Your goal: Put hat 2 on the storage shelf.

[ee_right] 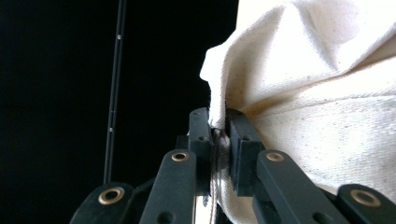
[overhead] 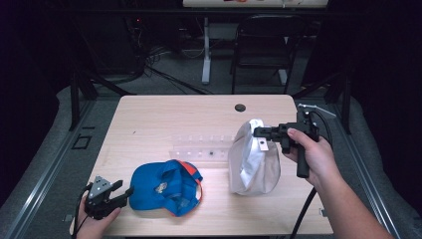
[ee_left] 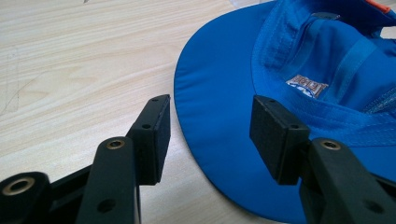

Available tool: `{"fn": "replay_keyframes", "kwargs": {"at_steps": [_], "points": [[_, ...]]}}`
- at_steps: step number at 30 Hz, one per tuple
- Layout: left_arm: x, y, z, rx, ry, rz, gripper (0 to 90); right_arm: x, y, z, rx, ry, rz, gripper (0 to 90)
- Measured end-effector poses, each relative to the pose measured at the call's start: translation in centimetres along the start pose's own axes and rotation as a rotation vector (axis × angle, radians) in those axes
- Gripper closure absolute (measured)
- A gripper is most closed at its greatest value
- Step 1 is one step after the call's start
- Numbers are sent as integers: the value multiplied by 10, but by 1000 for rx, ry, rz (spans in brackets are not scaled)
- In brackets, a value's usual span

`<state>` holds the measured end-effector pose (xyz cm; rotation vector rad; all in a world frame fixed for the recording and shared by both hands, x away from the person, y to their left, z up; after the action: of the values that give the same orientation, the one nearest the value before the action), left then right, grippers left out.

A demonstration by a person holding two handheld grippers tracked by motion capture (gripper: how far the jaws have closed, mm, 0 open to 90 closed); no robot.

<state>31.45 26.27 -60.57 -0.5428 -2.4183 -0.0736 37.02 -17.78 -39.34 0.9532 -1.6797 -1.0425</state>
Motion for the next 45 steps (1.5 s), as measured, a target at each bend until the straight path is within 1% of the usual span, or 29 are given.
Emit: {"fn": "replay_keyframes", "kwargs": {"at_steps": [1, 4, 5, 6, 10, 11, 13, 14, 15, 16, 18, 19, 21, 22, 24, 25, 26, 28, 30, 32, 33, 35, 36, 37, 38, 41, 42, 44, 45], "points": [[0, 0, 0, 0, 0, 0, 486, 0, 0, 0, 0, 0, 0, 818], [2, 1, 0, 5, 4, -3, 486, -6, 6, -6, -4, -13, -15, 818], [2, 1, 0, 9, -9, -5, 486, -10, 11, -9, -5, -14, -28, 818], [2, 2, 0, 10, -9, -7, 486, -12, 13, -11, -6, -16, -33, 818], [3, 2, 0, 13, -9, -4, 486, -19, 20, -16, 2, -15, -33, 818], [4, 2, 0, 13, -3, -3, 486, -22, 25, -19, 8, -23, -38, 818], [5, 2, 0, 13, -5, -4, 485, -24, 28, -20, 4, -23, -35, 818], [5, 2, 0, 13, -4, -2, 484, -26, 33, -24, 13, -28, -30, 818], [5, 2, 1, 13, 4, 1, 484, -26, 33, -24, 13, -28, -30, 818], [5, 1, 1, 10, 6, 4, 484, -28, 38, -28, 19, -33, -36, 818], [5, 1, 1, 7, 11, 1, 484, -29, 41, -31, 17, -40, -38, 818], [4, 1, 0, 10, 0, 1, 483, -30, 44, -33, 20, -43, -43, 818], [4, 0, 0, 6, -2, 4, 480, -36, 51, -39, 14, -57, -51, 817], [4, 0, 0, 6, -2, 4, 477, -39, 52, -41, 21, -52, -55, 817], [4, 0, 0, 5, -2, 6, 476, -41, 54, -43, 21, -54, -55, 818], [5, 0, 1, 3, 6, 6, 474, -43, 55, -45, 22, -54, -57, 817], [5, 1, 1, 4, 11, 1, 472, -49, 58, -48, 21, -53, -63, 818], [4, 1, 0, 6, -2, 2, 472, -54, 59, -51, 13, -55, -72, 818], [5, 1, 0, 2, 7, 3, 472, -60, 60, -54, 11, -53, -75, 818], [5, 0, 0, 1, 3, 6, 472, -63, 61, -56, 10, -55, -78, 817], [5, 0, 0, 2, -3, 6, 472, -70, 63, -58, 8, -56, -87, 818], [4, -1, 0, 0, -3, 7, 472, -73, 64, -60, 5, -53, -88, 818], [4, -1, 0, -1, 2, 6, 472, -79, 65, -62, 11, -46, -90, 817], [3, -2, 0, 0, 1, 9, 472, -79, 65, -62, 11, -46, -90, 817], [3, -2, 0, 3, 13, 13, 472, -82, 66, -63, 13, -45, -92, 817], [1, -5, -2, 21, -3, 42, 472, -91, 67, -67, 5, -52, -90, 817], [1, -6, -3, 18, 1, 52, 473, -93, 67, -68, 7, -55, -93, 817], [1, -11, -9, 2, -15, 57, 472, -101, 66, -72, -4, -55, -94, 817], [1, -11, -9, 2, -15, 57, 469, -101, 66, -72, -4, -55, -94, 817]]}}
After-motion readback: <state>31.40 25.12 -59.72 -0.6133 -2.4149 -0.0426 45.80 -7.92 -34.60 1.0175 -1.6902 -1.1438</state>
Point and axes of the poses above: each handheld gripper's, and its own axes: x roughly backward along the jaws, z roughly out of its underside, y roughly to its left, the point moved 8 cm from there along -x, roughly forward along the jaws, and after that the axes turned 4 degrees about x, right-handed, at the moved point
